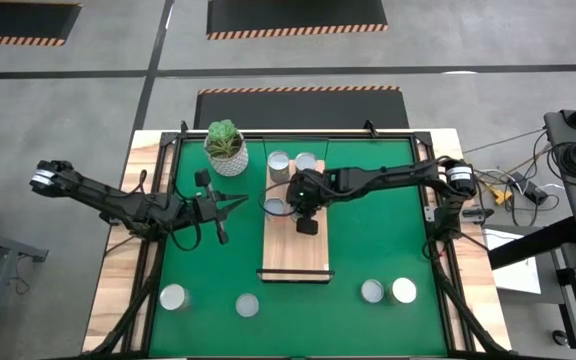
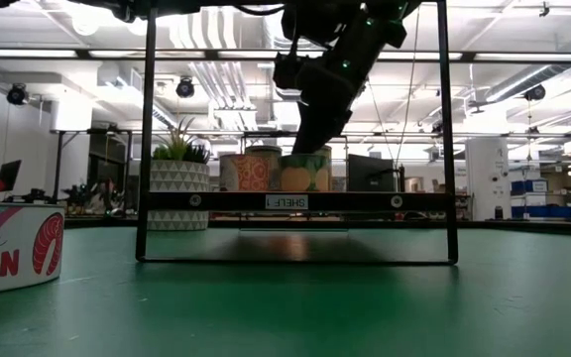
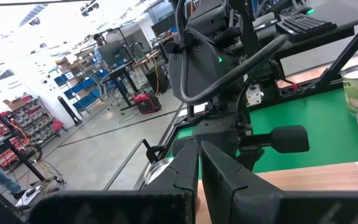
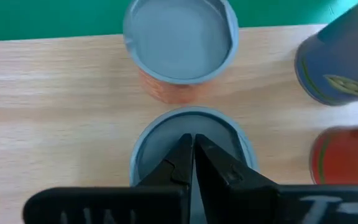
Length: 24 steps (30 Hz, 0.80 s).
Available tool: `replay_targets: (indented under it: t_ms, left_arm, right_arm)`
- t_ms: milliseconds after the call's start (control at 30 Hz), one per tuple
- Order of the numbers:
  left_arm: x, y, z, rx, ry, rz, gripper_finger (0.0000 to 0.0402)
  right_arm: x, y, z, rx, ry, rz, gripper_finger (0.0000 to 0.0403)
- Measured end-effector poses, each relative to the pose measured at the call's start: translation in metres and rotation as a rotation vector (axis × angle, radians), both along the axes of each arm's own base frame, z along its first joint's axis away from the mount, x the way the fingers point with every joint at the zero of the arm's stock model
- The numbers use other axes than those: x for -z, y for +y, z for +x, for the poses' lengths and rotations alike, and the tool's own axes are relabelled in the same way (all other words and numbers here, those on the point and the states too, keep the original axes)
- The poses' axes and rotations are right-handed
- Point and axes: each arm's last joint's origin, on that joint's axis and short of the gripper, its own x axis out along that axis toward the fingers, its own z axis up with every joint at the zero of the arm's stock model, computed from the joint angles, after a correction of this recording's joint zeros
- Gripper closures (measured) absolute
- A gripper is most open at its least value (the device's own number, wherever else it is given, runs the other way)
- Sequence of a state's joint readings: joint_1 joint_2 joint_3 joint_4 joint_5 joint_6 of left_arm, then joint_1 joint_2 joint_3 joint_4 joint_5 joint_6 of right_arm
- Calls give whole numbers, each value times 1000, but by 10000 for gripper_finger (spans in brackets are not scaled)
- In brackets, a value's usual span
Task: Pick and place cans onto a shelf
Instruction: Put the canned peaches on the shelf, then put the canned pears on the shelf
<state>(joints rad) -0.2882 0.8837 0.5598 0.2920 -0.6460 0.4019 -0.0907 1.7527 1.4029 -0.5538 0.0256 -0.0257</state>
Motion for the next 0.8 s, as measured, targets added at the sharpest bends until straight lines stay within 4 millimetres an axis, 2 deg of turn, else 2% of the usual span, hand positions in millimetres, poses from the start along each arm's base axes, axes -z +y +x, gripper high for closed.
replay_targets:
  t_ms: [200, 300, 433, 533, 667, 800]
  left_arm:
    - [0, 0, 0, 0, 0, -3, 402]
    - [0, 0, 0, -1, -11, -35, 402]
    - [-1, 0, 0, 0, -21, -19, 402]
    - [-8, 0, 0, 1, -81, -29, 402]
    - [-20, -4, -1, 29, -128, -75, 402]
    - [-25, -10, -1, 59, -116, -193, 401]
  right_arm:
    - [-2, 1, 3, -15, -25, -8, 394]
    - [-14, 1, 3, -21, -48, -17, 394]
    - [-54, 6, 1, -65, -160, -33, 394]
    - [-92, 19, -10, -77, -215, -9, 394]
    - [-137, 53, -37, -97, -331, 69, 394]
    - [-159, 89, -61, -135, -386, 169, 394]
